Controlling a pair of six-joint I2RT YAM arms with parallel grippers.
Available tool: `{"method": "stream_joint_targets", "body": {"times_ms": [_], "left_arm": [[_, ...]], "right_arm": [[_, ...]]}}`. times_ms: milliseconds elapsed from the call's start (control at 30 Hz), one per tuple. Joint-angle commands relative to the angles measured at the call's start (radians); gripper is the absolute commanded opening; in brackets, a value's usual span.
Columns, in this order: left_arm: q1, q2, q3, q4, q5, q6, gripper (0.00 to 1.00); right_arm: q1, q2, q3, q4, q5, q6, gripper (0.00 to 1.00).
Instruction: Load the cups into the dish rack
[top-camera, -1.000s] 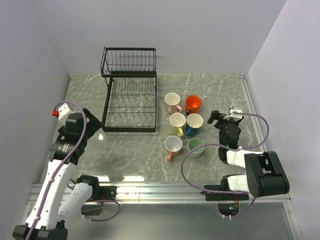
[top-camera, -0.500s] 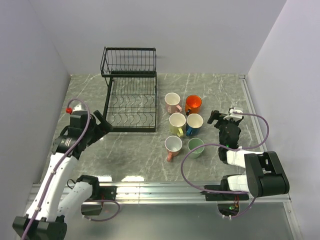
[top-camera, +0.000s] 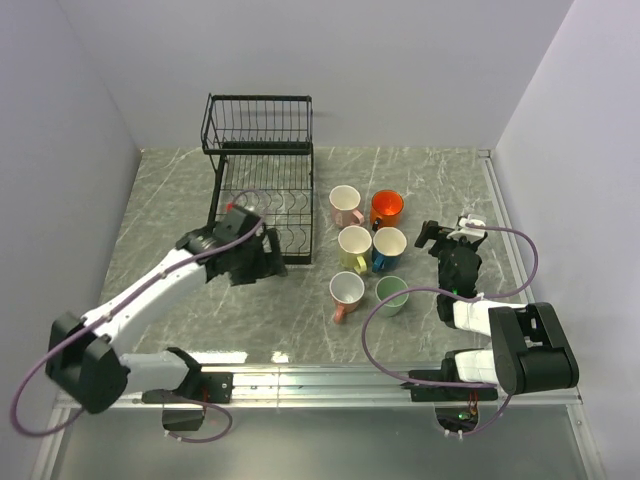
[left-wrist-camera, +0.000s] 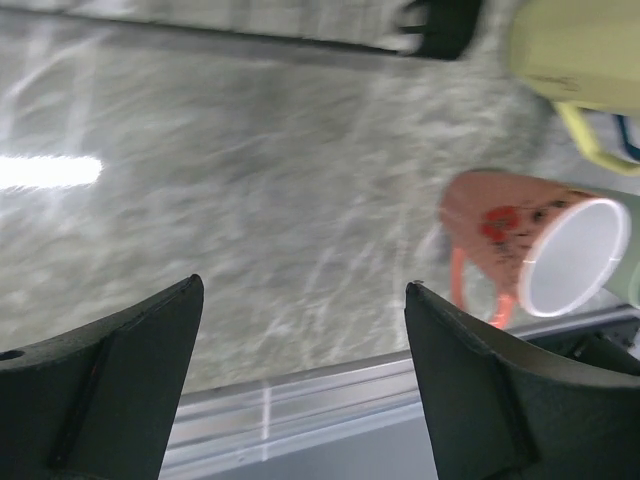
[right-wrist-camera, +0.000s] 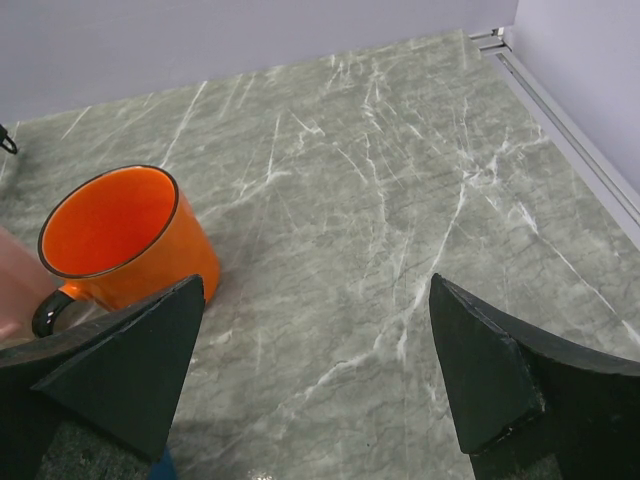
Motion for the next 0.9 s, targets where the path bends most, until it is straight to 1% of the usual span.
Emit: {"method": "stream_joint_targets", "body": {"times_ms": [0, 33, 167, 200, 233, 300, 333, 367, 400, 433, 500, 533, 600, 633, 700, 733, 767, 867], "left_arm": [[-0.069, 0.095, 0.112, 0.058, -0.009, -0.011, 0.87], [-0.105, 0.122, 0.153, 0.058, -0.01, -0.007, 0.86], [-0.187, 0.261, 0.264, 0.049, -0.007, 0.017, 0.84], [-0.199, 0.311, 0.285, 0.047, -0.01, 0.026, 0.84], [-0.219, 0.336, 0.328, 0.04, -0.01, 0.029, 0.84], [-0.233, 0.394, 0.363, 0.035, -0.007, 0.039, 0.84], [-0.242, 0.408, 0.394, 0.032, -0.001, 0.042, 0.84], [-0.247, 0.419, 0.403, 0.032, 0.001, 0.046, 0.84], [-0.251, 0.434, 0.409, 0.033, 0.004, 0.049, 0.84], [-0.256, 0.44, 0.414, 0.033, 0.008, 0.052, 0.84], [-0.262, 0.449, 0.403, 0.042, 0.011, 0.062, 0.83], [-0.262, 0.449, 0.397, 0.047, 0.017, 0.065, 0.83], [-0.264, 0.454, 0.388, 0.055, 0.025, 0.078, 0.82], [-0.268, 0.459, 0.382, 0.058, 0.033, 0.082, 0.81], [-0.271, 0.46, 0.377, 0.07, 0.037, 0.091, 0.8], [-0.279, 0.463, 0.371, 0.075, 0.037, 0.094, 0.8], [-0.282, 0.46, 0.368, 0.084, 0.036, 0.095, 0.8], [-0.302, 0.465, 0.348, 0.113, 0.034, 0.092, 0.79]], "right_arm": [[-0.004, 0.0, 0.002, 0.047, 0.006, -0.013, 1.0], [-0.004, 0.002, 0.003, 0.045, 0.007, -0.015, 1.0], [-0.004, -0.001, 0.002, 0.048, 0.018, -0.015, 1.0], [0.004, -0.001, -0.003, 0.057, 0.043, -0.015, 1.0], [0.005, -0.009, 0.0, 0.045, 0.084, -0.001, 1.0], [0.007, -0.032, 0.008, 0.014, 0.153, 0.036, 1.0], [0.007, -0.053, 0.028, -0.043, 0.155, 0.04, 1.0], [0.01, -0.066, 0.047, -0.091, 0.188, 0.048, 1.0], [0.011, -0.078, 0.107, -0.158, 0.225, 0.06, 1.0], [0.01, -0.099, 0.136, -0.276, 0.236, 0.066, 1.0], [0.01, -0.125, 0.21, -0.367, 0.23, 0.06, 1.0], [0.008, -0.138, 0.232, -0.454, 0.233, 0.066, 1.0], [0.01, -0.165, 0.291, -0.534, 0.236, 0.114, 1.0], [0.01, -0.194, 0.311, -0.618, 0.218, 0.131, 1.0], [0.01, -0.227, 0.363, -0.694, 0.196, 0.206, 1.0], [0.01, -0.263, 0.379, -0.763, 0.167, 0.229, 1.0], [0.008, -0.282, 0.393, -0.789, 0.149, 0.27, 1.0], [0.008, -0.366, 0.436, -0.889, 0.11, 0.316, 1.0]]}}
